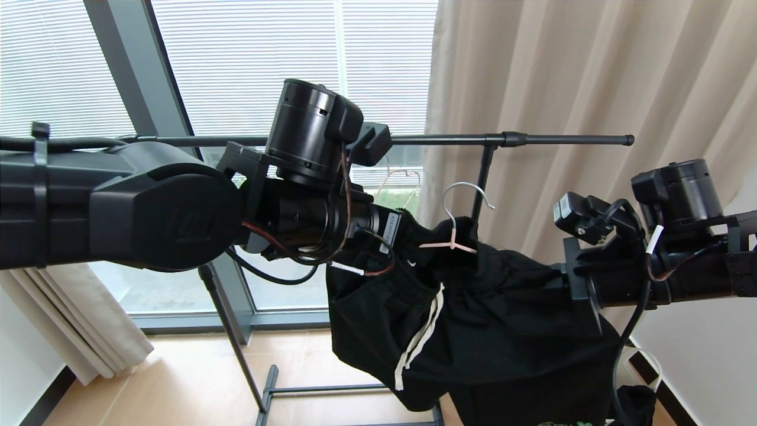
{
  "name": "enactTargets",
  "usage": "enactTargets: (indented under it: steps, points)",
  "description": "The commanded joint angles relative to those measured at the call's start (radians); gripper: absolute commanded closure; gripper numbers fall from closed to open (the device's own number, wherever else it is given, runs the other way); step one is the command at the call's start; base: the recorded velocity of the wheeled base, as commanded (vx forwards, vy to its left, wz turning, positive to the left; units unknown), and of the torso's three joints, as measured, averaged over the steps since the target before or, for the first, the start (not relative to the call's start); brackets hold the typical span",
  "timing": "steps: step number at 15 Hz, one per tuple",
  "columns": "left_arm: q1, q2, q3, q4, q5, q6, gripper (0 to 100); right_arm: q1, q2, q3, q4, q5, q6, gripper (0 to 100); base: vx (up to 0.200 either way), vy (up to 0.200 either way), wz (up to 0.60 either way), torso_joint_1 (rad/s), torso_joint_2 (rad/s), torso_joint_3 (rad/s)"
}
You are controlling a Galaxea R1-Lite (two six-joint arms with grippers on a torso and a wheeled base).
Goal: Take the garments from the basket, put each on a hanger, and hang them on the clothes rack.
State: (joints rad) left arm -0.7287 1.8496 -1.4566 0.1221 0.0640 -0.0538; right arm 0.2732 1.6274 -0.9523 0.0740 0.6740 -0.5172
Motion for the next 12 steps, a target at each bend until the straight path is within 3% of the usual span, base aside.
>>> enactTargets:
  steps: [1,9,12]
  points:
    - [-0.011,0.019,-0.041,0.001,0.013,-0.003,100,0.021,-0.008,0.014,-0.003,-0.001,-0.001,100,0.0,0.0,0.0,0.0,0.0,0.0]
    - [-0.026,0.026,-0.084,0.005,0.134,-0.04,100,0.034,-0.009,0.02,-0.003,-0.002,-0.003,100,0.0,0.0,0.0,0.0,0.0,0.0]
    - [-0.087,-0.004,-0.014,0.005,0.138,-0.015,100,0.034,0.002,-0.002,-0.005,-0.004,0.037,100,0.0,0.0,0.0,0.0,0.0,0.0]
